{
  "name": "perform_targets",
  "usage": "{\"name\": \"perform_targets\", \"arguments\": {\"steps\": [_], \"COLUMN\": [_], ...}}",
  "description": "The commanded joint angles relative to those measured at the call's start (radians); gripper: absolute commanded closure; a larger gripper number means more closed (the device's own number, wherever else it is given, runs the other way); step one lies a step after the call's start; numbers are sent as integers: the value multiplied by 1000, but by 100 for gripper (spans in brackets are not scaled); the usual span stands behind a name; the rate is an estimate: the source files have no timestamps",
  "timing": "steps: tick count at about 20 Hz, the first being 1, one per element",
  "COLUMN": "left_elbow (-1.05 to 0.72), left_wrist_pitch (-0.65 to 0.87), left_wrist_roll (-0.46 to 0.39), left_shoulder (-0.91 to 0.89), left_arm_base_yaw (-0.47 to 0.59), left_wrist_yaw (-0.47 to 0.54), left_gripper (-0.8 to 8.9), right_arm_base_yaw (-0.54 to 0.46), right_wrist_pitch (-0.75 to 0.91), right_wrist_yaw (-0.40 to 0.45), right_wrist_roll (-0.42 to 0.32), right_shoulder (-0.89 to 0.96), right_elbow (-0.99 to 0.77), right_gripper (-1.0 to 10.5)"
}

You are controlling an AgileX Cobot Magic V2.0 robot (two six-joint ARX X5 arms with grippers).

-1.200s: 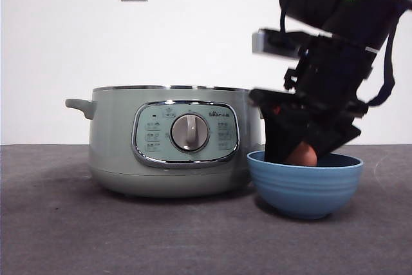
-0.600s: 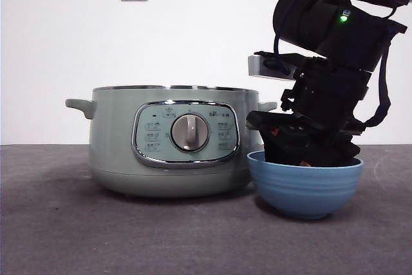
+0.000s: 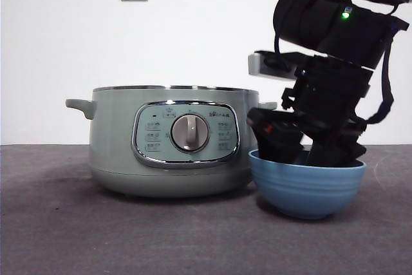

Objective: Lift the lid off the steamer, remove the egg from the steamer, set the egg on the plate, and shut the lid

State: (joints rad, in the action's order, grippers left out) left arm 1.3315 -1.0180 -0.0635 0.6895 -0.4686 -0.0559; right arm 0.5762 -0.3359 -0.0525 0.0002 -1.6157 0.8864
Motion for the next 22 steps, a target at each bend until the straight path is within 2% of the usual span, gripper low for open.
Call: {"name": "perform_targets", "arguments": {"steps": [1, 6, 8, 10, 15, 17, 22], "left_elbow": [17, 17, 17, 17, 17, 17, 17], "left_wrist_pitch": [51, 67, 99, 140, 259, 322, 454], "left_wrist_roll": [-8, -9, -11, -11, -11, -7, -8], "left_shoulder": [-11, 4, 36, 85, 238, 315, 519], "left_arm_base_yaw": [-1, -2, -2, -2, -3, -3, -6], "left_wrist_yaw": [-4, -4, -10, -65, -88, -129, -136], "left_gripper": [822, 822, 822, 822, 822, 822, 822], "right_arm_base_yaw": [3, 3, 2, 2, 3, 3, 3], "right_wrist_pitch": [-5, -25, -52, -92, -182, -220, -272], "right_wrist_yaw": [-9, -4, 7, 8, 7, 7, 6], "right_wrist_roll": [3, 3, 3, 3, 53, 57, 111], "right_shoulder": [-15, 87, 200, 345, 697, 827, 1033], "right_elbow": [-12, -11, -10, -10, -10, -10, -10], "right_gripper": [528, 528, 528, 528, 528, 528, 528]}}
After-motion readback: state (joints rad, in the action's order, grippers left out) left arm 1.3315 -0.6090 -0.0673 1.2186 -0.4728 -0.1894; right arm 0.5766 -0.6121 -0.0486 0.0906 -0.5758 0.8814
